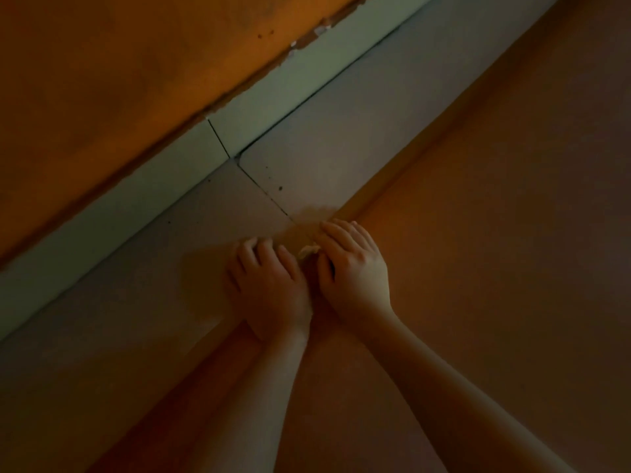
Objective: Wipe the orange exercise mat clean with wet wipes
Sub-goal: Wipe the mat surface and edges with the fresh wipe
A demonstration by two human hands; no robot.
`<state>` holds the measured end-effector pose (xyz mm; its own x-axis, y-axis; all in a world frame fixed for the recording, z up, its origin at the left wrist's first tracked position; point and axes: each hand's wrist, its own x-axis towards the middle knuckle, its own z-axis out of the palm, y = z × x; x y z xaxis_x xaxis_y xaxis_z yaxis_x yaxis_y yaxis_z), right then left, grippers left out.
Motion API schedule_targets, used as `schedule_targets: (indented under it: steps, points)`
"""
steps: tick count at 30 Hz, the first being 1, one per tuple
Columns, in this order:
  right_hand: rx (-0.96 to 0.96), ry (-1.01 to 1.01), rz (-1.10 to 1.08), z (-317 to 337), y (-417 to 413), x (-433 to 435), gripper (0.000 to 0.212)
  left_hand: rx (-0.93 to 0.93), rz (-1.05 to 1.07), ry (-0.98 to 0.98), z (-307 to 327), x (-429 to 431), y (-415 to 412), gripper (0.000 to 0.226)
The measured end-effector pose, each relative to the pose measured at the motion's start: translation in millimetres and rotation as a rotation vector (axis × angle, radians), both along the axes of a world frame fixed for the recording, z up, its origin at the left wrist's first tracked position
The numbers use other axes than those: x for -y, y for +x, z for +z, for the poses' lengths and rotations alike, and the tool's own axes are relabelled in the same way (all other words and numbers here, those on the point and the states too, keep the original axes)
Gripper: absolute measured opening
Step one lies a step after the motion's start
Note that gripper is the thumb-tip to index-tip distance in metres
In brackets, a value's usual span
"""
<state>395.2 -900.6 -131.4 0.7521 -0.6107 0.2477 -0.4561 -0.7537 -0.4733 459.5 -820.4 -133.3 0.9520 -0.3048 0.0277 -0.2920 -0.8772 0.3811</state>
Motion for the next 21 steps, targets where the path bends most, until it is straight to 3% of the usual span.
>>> schedule_targets:
  steps: [3,7,11,14,17,21]
  points:
    - [0.026,-0.012,0.070,2.3,-1.9,10.3,0.032,0.025,0.013,-0.020,1.0,0.3,-2.1,0.040]
    - [-0.028,-0.171,0.201,5.6,-5.0,60.3,0.031,0.024,0.012,-0.026,1.9,1.5,-2.5,0.054]
    - [-0.133,-0.159,0.011,10.5,-3.8,121.4,0.030,0.009,0.013,-0.043,1.6,-0.2,-2.6,0.062]
    - [-0.022,-0.013,-0.081,5.3,-0.8,106.8,0.032,0.008,0.010,-0.046,2.2,0.3,-2.6,0.064]
    - [0.039,-0.008,0.099,2.6,-6.7,82.8,0.030,-0.005,0.018,-0.046,3.4,0.8,-3.0,0.064]
    - [-0.118,-0.177,0.337,16.9,-12.7,132.3,0.036,-0.011,0.030,-0.071,3.8,0.4,-3.8,0.062]
